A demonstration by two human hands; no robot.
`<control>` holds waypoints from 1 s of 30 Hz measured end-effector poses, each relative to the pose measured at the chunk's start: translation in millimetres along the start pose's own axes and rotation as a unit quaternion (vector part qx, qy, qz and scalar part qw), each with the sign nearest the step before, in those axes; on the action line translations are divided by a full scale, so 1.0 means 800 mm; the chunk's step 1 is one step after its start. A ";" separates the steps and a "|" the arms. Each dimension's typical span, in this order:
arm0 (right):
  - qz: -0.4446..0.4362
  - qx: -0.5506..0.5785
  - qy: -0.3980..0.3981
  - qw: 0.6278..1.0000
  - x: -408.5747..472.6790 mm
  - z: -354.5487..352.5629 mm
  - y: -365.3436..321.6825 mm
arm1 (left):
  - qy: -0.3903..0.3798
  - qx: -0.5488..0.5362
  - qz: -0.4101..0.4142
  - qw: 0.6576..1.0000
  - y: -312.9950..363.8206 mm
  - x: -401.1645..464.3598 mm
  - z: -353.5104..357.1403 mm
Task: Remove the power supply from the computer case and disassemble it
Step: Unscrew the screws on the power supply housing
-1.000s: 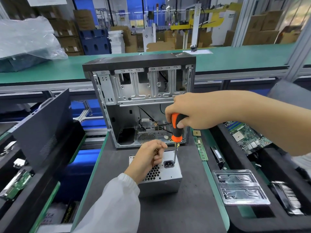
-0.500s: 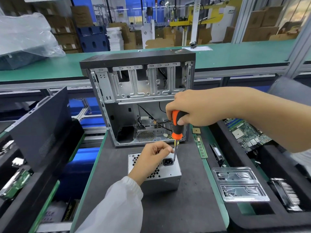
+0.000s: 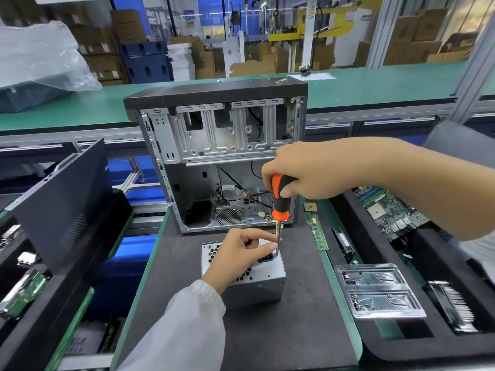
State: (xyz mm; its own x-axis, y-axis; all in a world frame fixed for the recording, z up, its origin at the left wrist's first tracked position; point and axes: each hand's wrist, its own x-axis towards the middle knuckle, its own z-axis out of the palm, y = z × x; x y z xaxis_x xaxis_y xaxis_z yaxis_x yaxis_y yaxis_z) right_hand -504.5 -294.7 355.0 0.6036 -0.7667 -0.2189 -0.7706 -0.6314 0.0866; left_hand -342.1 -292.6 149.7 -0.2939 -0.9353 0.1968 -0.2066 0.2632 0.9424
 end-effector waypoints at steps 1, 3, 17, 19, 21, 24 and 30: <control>0.000 -0.002 0.003 1.000 0.000 0.000 0.000 | 0.007 0.001 0.001 1.000 0.000 0.000 0.001; 0.000 -0.003 0.009 1.000 0.001 0.002 0.002 | 0.014 0.002 0.000 1.000 0.000 0.001 0.003; 0.000 0.001 0.019 1.000 -0.001 0.006 0.005 | 0.028 -0.011 -0.012 0.999 0.002 -0.002 0.005; 0.002 0.001 0.016 1.000 0.000 0.007 0.005 | 0.024 -0.012 -0.017 0.999 0.001 -0.003 0.005; 0.000 0.000 0.015 1.000 0.000 0.006 0.005 | 0.020 -0.014 -0.026 0.999 0.000 -0.003 0.005; -0.007 -0.001 0.019 1.000 0.000 0.007 0.004 | 0.017 -0.015 -0.032 0.999 -0.002 -0.003 0.005; -0.017 -0.014 0.018 1.000 -0.002 0.012 -0.010 | 0.006 -0.012 -0.006 1.000 -0.005 -0.003 0.003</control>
State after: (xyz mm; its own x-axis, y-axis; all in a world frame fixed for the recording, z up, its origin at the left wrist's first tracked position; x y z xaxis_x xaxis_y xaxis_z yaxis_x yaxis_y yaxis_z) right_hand -501.1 -287.2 345.3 0.6362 -0.7485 -0.1869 -0.7443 -0.6593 0.1066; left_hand -342.8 -290.8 144.5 -0.2804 -0.9410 0.1894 -0.1877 0.2472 0.9506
